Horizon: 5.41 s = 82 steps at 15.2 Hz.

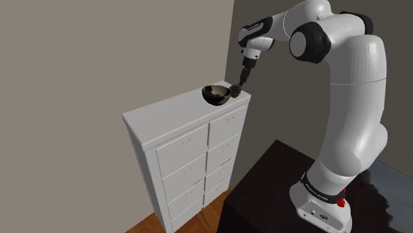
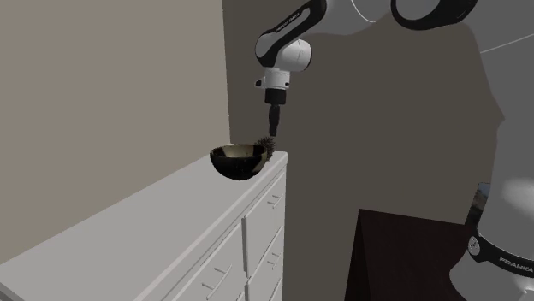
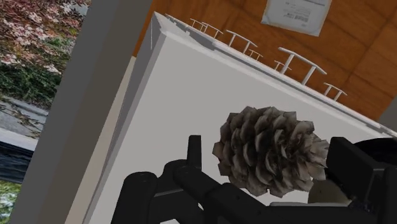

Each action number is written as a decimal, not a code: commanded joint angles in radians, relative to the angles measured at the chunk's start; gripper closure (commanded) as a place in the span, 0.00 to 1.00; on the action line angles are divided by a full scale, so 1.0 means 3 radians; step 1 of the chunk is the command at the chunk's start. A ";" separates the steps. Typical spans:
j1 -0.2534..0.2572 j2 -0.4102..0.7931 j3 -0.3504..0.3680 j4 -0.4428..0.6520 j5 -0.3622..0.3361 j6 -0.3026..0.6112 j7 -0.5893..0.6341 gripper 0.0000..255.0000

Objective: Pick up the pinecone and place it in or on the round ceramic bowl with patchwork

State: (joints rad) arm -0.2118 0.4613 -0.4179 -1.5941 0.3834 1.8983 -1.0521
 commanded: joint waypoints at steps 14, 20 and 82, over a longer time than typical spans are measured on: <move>-0.0060 0.0003 -0.0037 0.0092 -0.0044 -0.0240 0.0066 1.00; 0.0002 -0.0049 -0.0024 0.0149 -0.0068 -0.0395 0.0112 1.00; 0.0136 -0.0404 -0.0015 0.0853 -0.0379 -0.1010 -0.0015 1.00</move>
State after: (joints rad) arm -0.1699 0.3387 -0.4225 -1.3472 0.2694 1.6030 -1.0575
